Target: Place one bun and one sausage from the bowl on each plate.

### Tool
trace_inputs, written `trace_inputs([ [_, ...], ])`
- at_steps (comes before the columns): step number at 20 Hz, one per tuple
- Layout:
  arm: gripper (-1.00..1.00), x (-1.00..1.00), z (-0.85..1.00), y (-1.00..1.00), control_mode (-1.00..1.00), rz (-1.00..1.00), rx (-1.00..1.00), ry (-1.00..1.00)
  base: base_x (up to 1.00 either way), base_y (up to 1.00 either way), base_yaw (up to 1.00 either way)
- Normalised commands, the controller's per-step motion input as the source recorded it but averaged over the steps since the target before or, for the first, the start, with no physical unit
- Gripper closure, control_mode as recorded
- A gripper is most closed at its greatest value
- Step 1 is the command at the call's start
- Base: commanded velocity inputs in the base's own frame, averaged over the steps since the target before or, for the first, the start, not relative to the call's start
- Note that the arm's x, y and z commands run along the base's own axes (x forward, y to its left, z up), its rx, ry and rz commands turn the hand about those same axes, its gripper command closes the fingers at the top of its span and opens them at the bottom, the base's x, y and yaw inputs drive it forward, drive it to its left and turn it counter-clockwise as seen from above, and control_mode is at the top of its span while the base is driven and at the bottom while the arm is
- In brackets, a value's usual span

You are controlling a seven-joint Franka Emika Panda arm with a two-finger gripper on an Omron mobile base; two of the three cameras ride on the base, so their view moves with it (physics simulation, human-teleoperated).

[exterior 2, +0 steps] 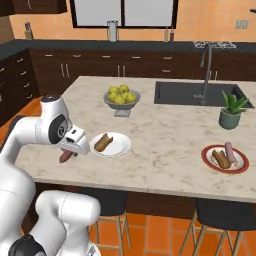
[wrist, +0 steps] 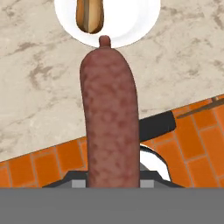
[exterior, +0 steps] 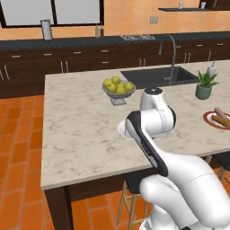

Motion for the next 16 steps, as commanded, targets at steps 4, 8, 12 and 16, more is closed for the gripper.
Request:
trace_inputs([
  [4,1.00,0.49,0.00,-0.51,-1.00,0.07,0.00,0.14,0.00,0.00,0.00],
  [8,1.00,1.00,0.00,-0.83,-1.00,0.00,0.10,0.08,0.00,0.00,0.00],
  [12,1.00,1.00,-0.33,-0.35,-1.00,0.00,0.02,0.00,0.00,0.00,0.00],
  [16,1.00,1.00,-0.52,-0.08,-1.00,0.00,0.04,0.00,0.00,0.00,0.00],
])
